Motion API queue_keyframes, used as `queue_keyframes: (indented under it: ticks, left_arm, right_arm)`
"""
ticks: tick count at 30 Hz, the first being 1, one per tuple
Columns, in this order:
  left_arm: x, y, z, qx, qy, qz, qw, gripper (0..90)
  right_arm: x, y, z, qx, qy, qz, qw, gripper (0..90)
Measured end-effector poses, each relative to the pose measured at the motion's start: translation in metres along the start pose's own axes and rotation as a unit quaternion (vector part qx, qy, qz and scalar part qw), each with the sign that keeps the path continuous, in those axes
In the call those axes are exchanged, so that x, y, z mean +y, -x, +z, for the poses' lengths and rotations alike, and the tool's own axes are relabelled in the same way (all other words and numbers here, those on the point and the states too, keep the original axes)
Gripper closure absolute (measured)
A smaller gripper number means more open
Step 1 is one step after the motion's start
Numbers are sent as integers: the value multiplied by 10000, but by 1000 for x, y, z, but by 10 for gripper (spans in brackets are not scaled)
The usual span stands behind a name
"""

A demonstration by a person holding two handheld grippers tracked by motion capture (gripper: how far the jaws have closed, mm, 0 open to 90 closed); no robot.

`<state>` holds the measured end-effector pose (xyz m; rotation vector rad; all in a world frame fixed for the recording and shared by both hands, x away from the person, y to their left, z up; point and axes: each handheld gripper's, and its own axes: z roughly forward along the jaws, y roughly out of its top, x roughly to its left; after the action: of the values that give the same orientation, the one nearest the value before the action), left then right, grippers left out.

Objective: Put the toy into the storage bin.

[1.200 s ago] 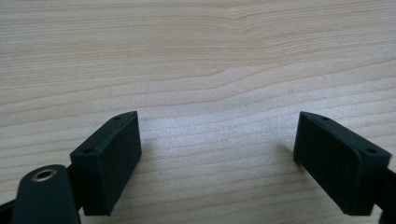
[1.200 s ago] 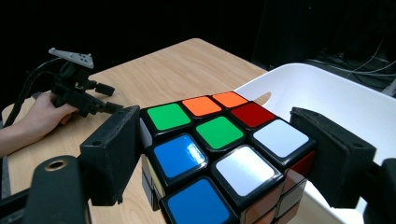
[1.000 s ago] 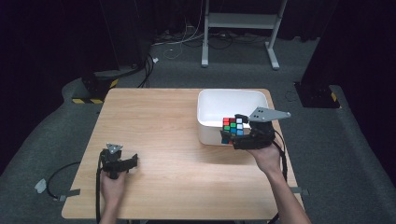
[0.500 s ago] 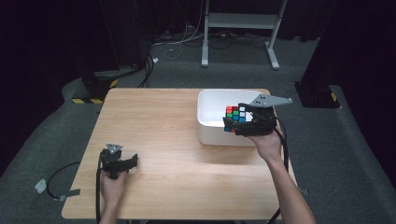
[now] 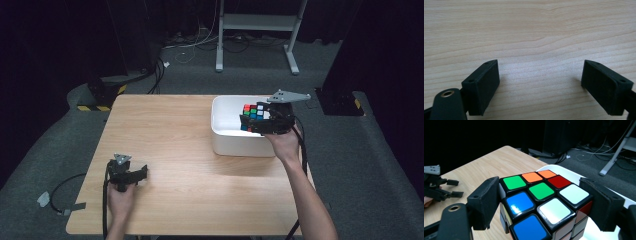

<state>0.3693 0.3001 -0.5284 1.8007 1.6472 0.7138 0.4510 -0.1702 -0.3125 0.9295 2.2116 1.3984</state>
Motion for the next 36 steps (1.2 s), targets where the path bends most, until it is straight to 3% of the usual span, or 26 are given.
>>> queue_keyframes:
  ticks: [8, 14, 22, 36]
  left_arm:
    - [0, 0, 0, -1, 0, -1, 10000, 152]
    - [0, 0, 0, -1, 0, 1, 10000, 152]
    - [0, 0, 0, -2, 1, -1, 10000, 152]
    - [0, 0, 0, -4, -1, 2, 10000, 152]
  right_arm:
    - [4, 19, 7, -79, 6, 262, 9996, 198]
    - [7, 26, 13, -175, -15, 307, 9994, 198]
    - [4, 40, 32, -240, -98, 528, 9983, 199]
    - [8, 57, 49, -492, -258, 645, 9964, 199]
